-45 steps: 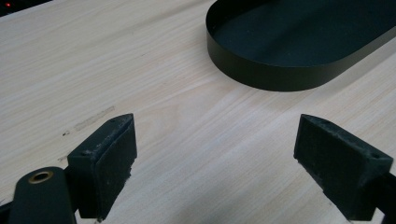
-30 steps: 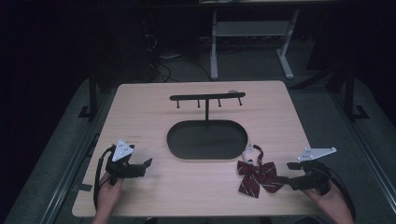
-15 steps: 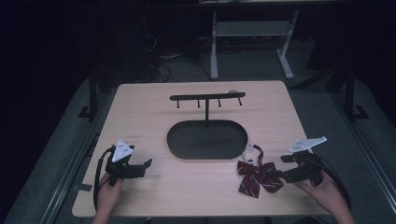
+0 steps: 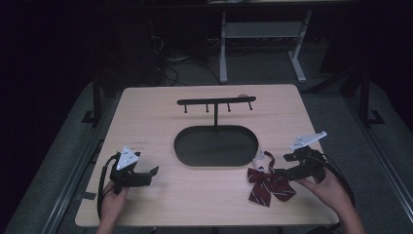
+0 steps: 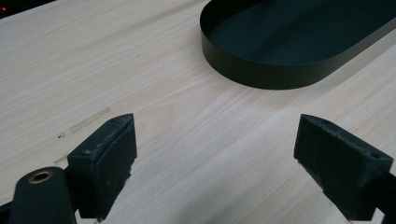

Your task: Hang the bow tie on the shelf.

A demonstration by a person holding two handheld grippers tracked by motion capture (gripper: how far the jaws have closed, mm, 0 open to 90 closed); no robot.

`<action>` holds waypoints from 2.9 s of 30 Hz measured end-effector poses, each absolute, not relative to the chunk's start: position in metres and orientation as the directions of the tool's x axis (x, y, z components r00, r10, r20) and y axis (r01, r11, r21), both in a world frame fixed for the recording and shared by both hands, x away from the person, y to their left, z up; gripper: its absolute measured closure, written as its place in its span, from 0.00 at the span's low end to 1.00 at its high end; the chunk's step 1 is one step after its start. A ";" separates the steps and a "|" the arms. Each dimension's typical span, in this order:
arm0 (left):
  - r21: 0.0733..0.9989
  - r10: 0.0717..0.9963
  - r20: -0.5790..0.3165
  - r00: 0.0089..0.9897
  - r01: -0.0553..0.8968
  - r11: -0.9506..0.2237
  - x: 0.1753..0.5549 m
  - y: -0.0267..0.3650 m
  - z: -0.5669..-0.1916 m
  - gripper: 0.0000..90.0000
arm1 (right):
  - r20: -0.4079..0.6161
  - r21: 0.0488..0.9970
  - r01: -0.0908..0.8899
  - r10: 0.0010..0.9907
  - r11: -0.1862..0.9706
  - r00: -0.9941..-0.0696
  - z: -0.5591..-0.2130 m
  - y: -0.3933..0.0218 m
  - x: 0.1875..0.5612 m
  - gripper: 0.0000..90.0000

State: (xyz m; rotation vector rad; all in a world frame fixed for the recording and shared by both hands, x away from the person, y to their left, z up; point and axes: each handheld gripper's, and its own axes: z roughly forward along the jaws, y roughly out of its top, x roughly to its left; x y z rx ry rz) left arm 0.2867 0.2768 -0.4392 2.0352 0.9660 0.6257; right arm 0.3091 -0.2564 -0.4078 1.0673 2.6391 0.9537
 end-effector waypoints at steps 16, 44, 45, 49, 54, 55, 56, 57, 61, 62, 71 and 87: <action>0.816 0.804 0.097 0.586 0.416 -0.401 0.287 0.277 -0.439 0.15 | 0.066 0.528 0.568 0.636 0.632 -0.769 -0.400 -0.237 0.342 0.39; 0.814 0.803 0.096 0.588 0.418 -0.404 0.286 0.278 -0.439 0.15 | 0.000 0.321 0.606 0.640 0.728 -0.768 -0.430 -0.212 0.394 0.64; 0.813 0.802 0.097 0.589 0.418 -0.406 0.286 0.278 -0.439 0.15 | -0.001 0.315 0.606 0.639 0.730 -0.769 -0.431 -0.211 0.394 0.66; 0.809 0.801 0.099 0.591 0.421 -0.411 0.287 0.278 -0.438 0.15 | -0.012 0.293 0.599 0.629 0.745 -0.777 -0.435 -0.209 0.396 0.72; 0.809 0.802 0.098 0.590 0.422 -0.409 0.287 0.277 -0.439 0.15 | -0.034 0.273 0.599 0.630 0.753 -0.776 -0.438 -0.207 0.396 0.76; 0.809 0.802 0.097 0.590 0.422 -0.409 0.287 0.277 -0.439 0.15 | -0.035 0.269 0.599 0.629 0.755 -0.777 -0.438 -0.207 0.397 0.77; 0.812 0.804 0.094 0.587 0.422 -0.403 0.287 0.277 -0.439 0.15 | -0.037 0.265 0.597 0.626 0.758 -0.779 -0.438 -0.206 0.397 0.78; 0.809 0.802 0.098 0.589 0.423 -0.409 0.287 0.277 -0.439 0.15 | -0.044 0.263 0.592 0.623 0.761 -0.781 -0.439 -0.206 0.396 0.80; 0.811 0.802 0.100 0.589 0.419 -0.409 0.287 0.277 -0.439 0.15 | -0.050 0.254 0.590 0.620 0.766 -0.783 -0.440 -0.205 0.396 0.84; 0.809 0.802 0.099 0.589 0.423 -0.409 0.287 0.277 -0.439 0.15 | -0.050 0.251 0.588 0.617 0.769 -0.785 -0.440 -0.205 0.396 0.86; 0.809 0.802 0.101 0.588 0.421 -0.410 0.287 0.278 -0.438 0.15 | -0.047 0.226 0.573 0.597 0.788 -0.801 -0.439 -0.206 0.392 0.99; 0.815 0.806 0.105 0.583 0.414 -0.405 0.287 0.276 -0.439 0.15 | 0.114 0.352 0.562 0.562 0.748 -0.819 -0.400 -0.225 0.375 0.99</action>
